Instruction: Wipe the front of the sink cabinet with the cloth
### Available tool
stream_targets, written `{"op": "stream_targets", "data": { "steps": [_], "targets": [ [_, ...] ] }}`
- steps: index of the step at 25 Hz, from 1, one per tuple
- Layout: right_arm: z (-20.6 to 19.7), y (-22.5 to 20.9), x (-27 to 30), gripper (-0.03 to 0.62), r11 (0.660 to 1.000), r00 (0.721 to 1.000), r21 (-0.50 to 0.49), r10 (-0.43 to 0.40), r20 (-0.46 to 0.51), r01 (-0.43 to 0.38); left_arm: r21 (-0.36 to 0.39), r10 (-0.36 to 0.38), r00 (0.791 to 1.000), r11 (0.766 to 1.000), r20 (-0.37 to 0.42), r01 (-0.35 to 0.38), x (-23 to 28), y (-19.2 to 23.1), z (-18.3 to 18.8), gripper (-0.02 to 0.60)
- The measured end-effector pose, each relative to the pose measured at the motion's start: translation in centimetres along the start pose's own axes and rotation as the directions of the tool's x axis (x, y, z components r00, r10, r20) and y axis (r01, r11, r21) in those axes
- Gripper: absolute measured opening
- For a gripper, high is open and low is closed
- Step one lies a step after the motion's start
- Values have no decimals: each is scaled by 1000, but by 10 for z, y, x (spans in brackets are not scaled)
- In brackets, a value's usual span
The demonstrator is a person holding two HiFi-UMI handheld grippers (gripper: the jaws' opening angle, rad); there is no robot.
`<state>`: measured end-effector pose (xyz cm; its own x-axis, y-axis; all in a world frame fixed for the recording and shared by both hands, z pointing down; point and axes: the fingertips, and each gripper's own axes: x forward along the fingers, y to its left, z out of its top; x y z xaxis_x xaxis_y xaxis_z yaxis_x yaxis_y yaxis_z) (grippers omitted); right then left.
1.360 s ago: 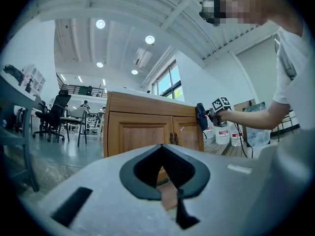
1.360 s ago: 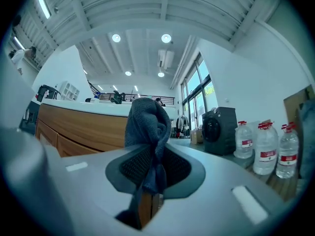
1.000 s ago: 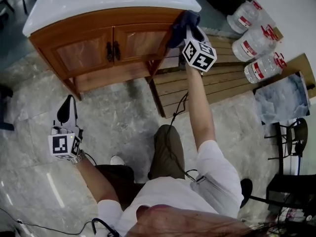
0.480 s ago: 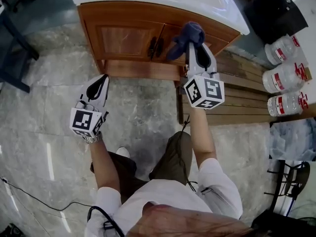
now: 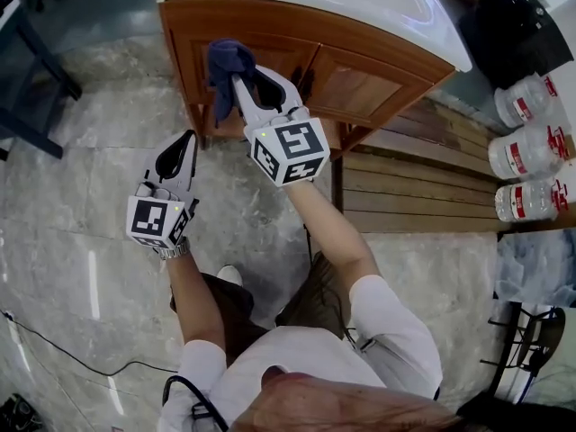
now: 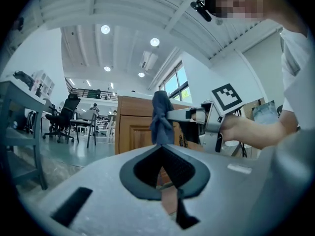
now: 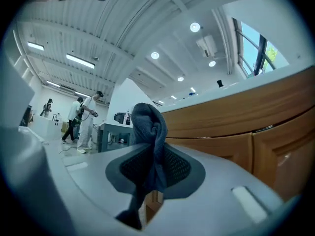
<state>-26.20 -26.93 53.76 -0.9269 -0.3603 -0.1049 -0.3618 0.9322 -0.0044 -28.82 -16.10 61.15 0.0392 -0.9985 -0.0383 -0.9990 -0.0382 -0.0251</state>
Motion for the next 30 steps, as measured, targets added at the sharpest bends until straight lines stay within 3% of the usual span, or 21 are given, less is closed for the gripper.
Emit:
{"op": "stream_targets", "data": {
  "steps": [5,16,30],
  "targets": [
    [-21,21,44,77,998,997,13,59,-52,-58,8,30,1000,1000,7,-31,-6,6,4,-2],
    [-56,31,115,77,999,990,-2,38,-139,-39,-10,70,997,998,38,-69,-17,16,12,-2],
    [-59,18,117,77,999,994,41,-2,-111,7,-6,67,997,998,36,-67,-20,17,14,-2]
  ]
}}
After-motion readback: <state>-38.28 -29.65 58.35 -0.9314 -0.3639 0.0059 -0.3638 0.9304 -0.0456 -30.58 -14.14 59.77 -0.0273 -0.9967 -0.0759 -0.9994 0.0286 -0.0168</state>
